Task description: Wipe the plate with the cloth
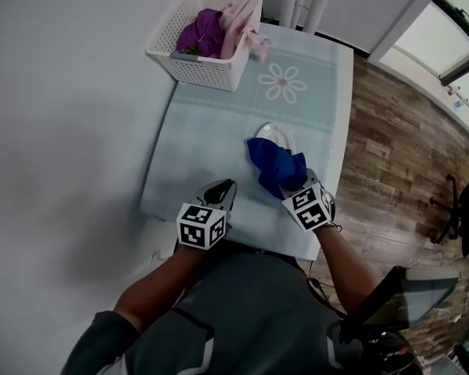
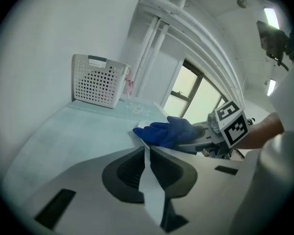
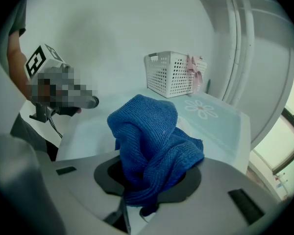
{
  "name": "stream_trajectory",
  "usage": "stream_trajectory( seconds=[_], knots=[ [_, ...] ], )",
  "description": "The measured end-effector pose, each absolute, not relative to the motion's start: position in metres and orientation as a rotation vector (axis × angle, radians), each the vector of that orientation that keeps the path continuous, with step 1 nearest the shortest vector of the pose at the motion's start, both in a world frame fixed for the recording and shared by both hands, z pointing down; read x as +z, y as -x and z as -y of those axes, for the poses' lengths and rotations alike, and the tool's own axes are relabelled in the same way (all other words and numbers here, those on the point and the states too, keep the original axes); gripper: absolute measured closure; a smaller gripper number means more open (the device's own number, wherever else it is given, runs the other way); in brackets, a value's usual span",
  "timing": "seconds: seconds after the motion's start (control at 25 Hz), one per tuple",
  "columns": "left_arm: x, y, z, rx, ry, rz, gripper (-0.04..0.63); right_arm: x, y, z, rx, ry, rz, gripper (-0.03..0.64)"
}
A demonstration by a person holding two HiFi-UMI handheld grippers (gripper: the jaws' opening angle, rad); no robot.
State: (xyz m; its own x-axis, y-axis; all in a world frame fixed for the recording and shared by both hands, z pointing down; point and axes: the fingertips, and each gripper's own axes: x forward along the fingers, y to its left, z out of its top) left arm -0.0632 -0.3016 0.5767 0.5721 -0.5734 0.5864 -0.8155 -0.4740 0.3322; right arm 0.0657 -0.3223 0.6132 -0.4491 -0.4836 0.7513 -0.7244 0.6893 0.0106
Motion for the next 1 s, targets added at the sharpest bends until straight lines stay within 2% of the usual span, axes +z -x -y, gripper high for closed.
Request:
stream_trajectory(
  seconds=[0.44,0.56,1.0],
  knots=[
    [0.547,0.069,0.291,0.462,-2.235,1.184,0.554,0.597,-0.128,0.303,0.371,-1.057,2.091,0.492],
    [0.527,0.067,0.287,0.389,-2.265,1.207,0.578,0.563,-0.131,0.299,0.384,-1.108,2.195,0.492],
    [0.413,0.059,0.265,0.062,-2.451,1.351,0.584,0.416,-0.145,0.269,0.373,-1.321,2.596,0.492]
  ],
)
